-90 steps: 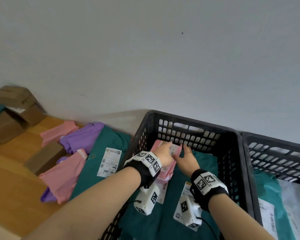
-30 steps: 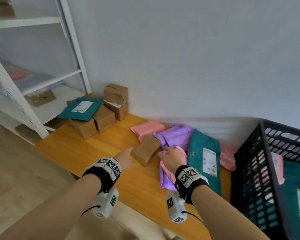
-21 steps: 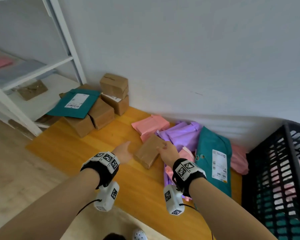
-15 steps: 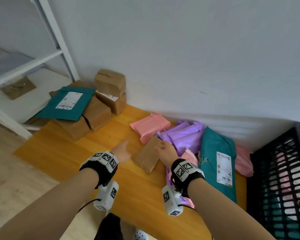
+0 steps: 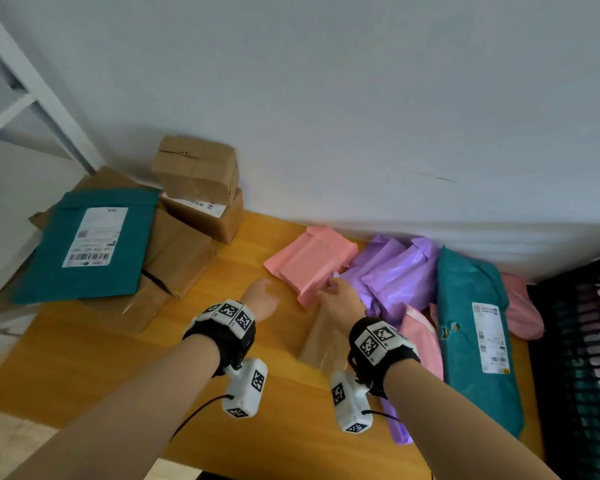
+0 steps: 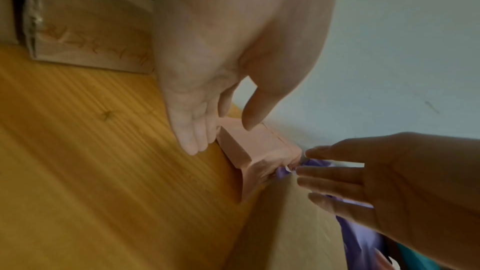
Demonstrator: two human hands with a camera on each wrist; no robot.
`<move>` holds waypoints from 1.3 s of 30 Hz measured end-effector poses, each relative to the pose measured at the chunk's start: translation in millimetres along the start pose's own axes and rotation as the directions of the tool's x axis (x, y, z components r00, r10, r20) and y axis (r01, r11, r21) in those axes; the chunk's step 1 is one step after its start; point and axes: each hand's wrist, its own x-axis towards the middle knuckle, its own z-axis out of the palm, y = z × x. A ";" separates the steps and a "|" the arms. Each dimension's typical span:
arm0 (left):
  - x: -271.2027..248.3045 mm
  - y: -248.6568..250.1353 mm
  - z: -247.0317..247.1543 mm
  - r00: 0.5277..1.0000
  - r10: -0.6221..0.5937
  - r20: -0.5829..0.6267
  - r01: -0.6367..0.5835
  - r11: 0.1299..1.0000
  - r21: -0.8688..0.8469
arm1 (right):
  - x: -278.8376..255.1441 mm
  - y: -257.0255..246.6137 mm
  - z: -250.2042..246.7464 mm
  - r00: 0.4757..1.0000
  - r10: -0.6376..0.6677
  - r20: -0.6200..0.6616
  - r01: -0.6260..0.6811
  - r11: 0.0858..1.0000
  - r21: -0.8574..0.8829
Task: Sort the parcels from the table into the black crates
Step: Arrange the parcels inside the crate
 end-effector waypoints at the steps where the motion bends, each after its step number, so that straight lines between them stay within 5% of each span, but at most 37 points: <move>1: 8.1 -0.7 -0.2 1.000 -0.027 0.014 0.027 0.999 -0.047 | 3.5 -1.3 2.8 1.000 0.011 -0.008 -0.011 1.000 -0.006; 6: 38.3 0.0 -3.9 0.973 -0.196 0.125 0.232 0.869 -0.437 | 12.1 -9.4 10.2 0.997 0.078 -0.004 -0.077 0.996 0.054; 14: 72.9 6.5 4.1 0.951 -0.256 0.173 0.309 0.800 -0.514 | 42.7 -10.4 38.1 0.992 0.125 -0.004 -0.123 0.982 0.146; 22: 90.4 7.2 7.5 0.962 -0.228 0.151 0.273 0.771 -0.575 | 55.8 -2.5 46.3 0.999 0.047 -0.019 -0.045 0.996 0.081; 28: 95.7 7.8 7.5 0.983 -0.184 -0.013 0.148 0.829 -0.539 | 57.4 -2.6 47.4 1.000 0.028 0.000 -0.028 0.998 0.050; 34: 93.8 12.8 3.5 0.992 -0.123 -0.027 0.094 0.869 -0.486 | 58.4 1.8 51.6 0.999 0.050 -0.003 -0.050 0.991 0.126; 39: 91.3 15.8 -2.0 0.990 -0.139 -0.020 0.101 0.808 -0.580 | 50.7 -8.9 45.4 0.999 0.036 -0.030 -0.032 0.992 0.122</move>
